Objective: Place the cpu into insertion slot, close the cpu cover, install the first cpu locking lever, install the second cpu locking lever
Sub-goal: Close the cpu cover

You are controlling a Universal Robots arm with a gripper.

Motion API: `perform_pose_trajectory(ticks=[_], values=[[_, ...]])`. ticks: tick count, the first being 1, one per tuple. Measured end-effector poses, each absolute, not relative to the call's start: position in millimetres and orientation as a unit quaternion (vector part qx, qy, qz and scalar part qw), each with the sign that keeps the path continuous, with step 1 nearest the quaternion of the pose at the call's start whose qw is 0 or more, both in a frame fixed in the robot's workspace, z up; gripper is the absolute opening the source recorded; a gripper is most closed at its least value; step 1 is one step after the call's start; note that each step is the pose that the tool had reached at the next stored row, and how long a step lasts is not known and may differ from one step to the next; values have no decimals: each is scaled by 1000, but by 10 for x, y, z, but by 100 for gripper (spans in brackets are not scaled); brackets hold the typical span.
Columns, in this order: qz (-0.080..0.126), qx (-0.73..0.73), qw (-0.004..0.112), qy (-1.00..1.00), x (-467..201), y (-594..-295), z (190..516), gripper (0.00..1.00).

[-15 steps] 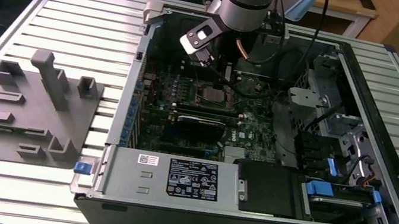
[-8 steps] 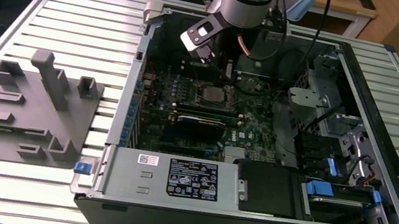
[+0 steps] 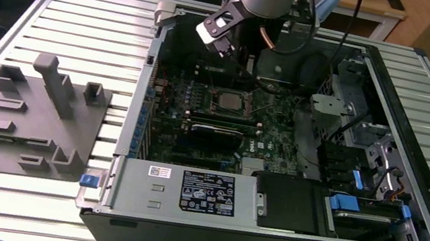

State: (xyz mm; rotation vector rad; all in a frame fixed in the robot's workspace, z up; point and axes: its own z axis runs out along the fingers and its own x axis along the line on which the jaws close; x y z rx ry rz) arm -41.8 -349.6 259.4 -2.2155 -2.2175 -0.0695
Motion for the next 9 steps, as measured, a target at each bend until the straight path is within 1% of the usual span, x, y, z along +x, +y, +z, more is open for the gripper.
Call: perform_pose_trajectory(ticks=[9], values=[[-22, -707, 3, -707, -414, -3496, 2625, 11]])
